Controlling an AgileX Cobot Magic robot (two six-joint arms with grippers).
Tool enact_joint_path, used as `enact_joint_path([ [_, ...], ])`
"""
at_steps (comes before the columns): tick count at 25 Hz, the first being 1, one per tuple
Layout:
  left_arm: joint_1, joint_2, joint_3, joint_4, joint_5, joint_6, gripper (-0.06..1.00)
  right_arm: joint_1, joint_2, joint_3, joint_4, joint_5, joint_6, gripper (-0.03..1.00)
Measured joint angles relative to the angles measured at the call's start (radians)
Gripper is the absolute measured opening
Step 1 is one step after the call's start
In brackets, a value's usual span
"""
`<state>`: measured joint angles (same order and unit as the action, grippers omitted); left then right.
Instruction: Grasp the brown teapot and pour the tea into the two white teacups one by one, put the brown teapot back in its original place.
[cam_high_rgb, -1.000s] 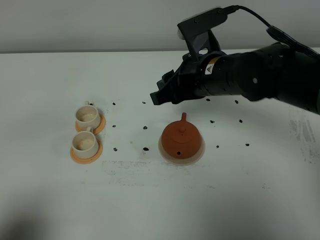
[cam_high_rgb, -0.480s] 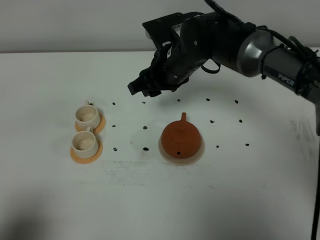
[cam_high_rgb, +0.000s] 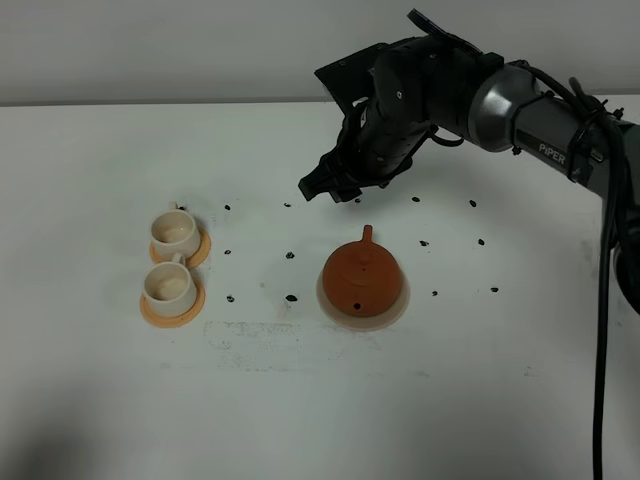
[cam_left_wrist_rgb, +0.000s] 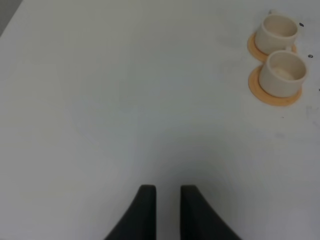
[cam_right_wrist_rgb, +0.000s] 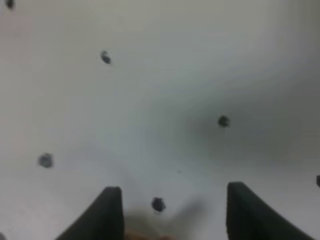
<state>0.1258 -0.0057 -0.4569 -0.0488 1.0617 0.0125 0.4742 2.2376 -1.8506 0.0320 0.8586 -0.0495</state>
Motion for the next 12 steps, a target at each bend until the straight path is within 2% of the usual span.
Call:
enact_joint_path([
  [12, 0.000, 0.000, 0.000, 0.000, 0.000, 0.000, 0.11, -0.003, 0.030, 0.000, -0.008, 0.035, -0.089, 0.45],
])
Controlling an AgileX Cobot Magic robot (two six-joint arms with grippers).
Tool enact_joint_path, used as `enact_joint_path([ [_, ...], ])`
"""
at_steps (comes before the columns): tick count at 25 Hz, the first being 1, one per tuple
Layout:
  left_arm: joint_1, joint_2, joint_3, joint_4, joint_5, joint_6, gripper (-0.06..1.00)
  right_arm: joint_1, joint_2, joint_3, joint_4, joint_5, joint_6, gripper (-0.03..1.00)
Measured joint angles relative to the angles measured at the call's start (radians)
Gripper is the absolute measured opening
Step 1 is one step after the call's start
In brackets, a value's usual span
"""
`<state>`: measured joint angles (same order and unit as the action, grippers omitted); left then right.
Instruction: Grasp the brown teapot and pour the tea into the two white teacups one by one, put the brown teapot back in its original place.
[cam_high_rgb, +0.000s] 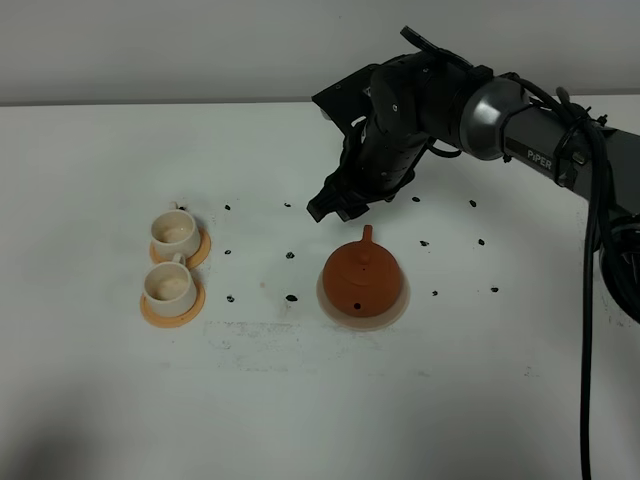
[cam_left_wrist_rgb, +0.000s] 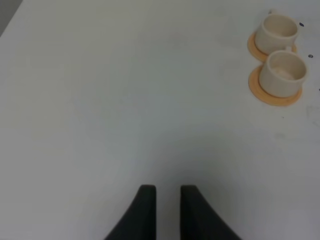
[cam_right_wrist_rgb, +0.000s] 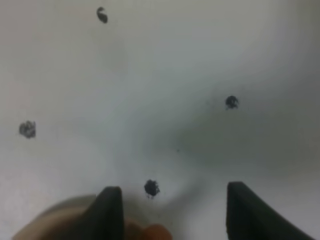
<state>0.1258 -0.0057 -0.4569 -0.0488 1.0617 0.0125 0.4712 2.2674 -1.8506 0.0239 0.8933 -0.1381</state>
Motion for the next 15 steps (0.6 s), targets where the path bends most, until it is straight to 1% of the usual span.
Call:
enact_joint_path([
  [7, 0.000, 0.000, 0.000, 0.000, 0.000, 0.000, 0.11, -0.004, 0.019, -0.001, -0.024, 0.037, -0.051, 0.45],
  [15, 0.000, 0.000, 0.000, 0.000, 0.000, 0.000, 0.11, -0.004, 0.021, -0.001, -0.024, 0.035, -0.055, 0.45],
])
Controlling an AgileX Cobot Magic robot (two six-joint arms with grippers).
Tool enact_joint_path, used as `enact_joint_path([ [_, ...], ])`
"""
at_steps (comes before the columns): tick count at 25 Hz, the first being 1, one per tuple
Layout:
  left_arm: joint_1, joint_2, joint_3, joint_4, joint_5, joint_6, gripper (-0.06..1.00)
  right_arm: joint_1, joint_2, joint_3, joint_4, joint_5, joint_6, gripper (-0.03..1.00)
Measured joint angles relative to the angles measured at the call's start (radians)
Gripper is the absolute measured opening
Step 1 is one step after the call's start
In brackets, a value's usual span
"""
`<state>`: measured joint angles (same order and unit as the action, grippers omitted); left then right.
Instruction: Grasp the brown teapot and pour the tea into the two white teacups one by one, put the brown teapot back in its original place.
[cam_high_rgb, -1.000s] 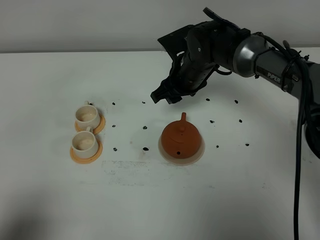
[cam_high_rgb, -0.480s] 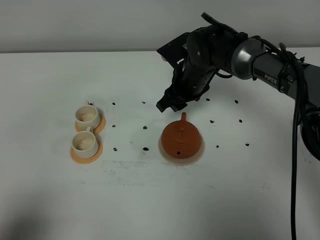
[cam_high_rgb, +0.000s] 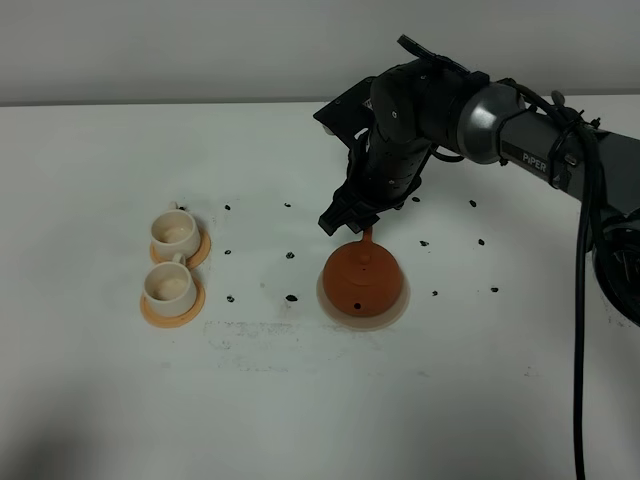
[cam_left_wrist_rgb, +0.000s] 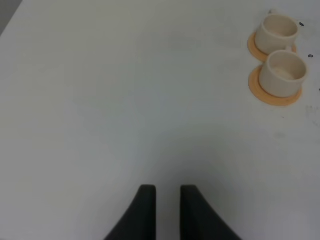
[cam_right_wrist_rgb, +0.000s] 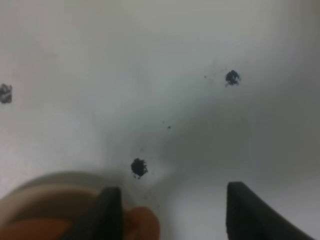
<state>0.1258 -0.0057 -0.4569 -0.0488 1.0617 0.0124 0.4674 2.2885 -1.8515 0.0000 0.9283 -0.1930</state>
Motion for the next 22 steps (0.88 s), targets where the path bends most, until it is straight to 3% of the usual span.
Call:
enact_joint_path([
  [18, 0.000, 0.000, 0.000, 0.000, 0.000, 0.000, 0.11, 0.000, 0.002, 0.009, -0.052, -0.039, 0.000, 0.45],
  [22, 0.000, 0.000, 0.000, 0.000, 0.000, 0.000, 0.11, 0.000, -0.035, 0.077, -0.053, -0.102, 0.000, 0.45],
])
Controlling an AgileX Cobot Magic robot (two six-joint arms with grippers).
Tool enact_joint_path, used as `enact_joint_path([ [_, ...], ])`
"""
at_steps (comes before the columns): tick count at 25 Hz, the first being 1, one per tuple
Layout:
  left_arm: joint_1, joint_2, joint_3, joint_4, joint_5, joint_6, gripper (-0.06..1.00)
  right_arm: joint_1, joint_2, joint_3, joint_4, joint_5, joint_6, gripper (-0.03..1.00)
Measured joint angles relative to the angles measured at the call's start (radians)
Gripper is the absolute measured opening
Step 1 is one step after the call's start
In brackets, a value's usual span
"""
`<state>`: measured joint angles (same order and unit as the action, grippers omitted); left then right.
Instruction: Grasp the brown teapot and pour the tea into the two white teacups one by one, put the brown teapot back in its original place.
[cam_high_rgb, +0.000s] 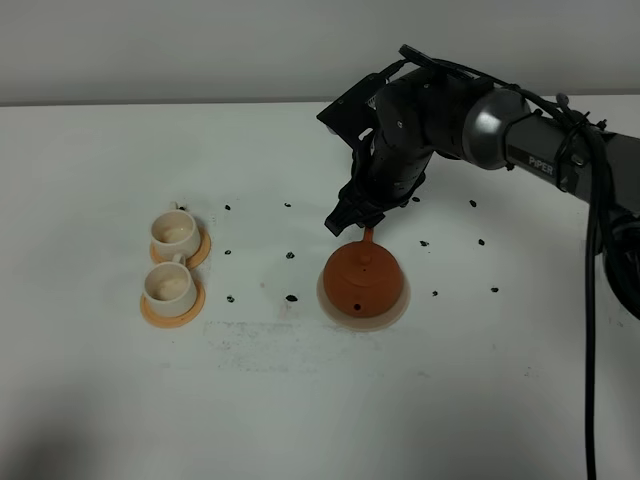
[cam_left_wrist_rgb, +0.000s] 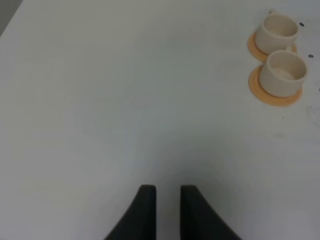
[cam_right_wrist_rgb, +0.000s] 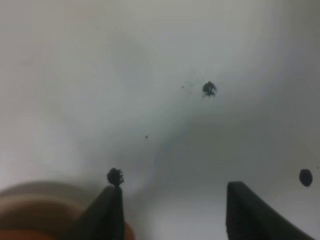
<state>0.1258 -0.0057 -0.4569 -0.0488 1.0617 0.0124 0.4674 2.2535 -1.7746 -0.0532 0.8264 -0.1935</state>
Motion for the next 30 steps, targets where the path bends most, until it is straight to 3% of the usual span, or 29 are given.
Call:
enact_joint_path([
  [30, 0.000, 0.000, 0.000, 0.000, 0.000, 0.002, 0.11, 0.026, -0.037, 0.072, -0.023, -0.047, -0.047, 0.45],
])
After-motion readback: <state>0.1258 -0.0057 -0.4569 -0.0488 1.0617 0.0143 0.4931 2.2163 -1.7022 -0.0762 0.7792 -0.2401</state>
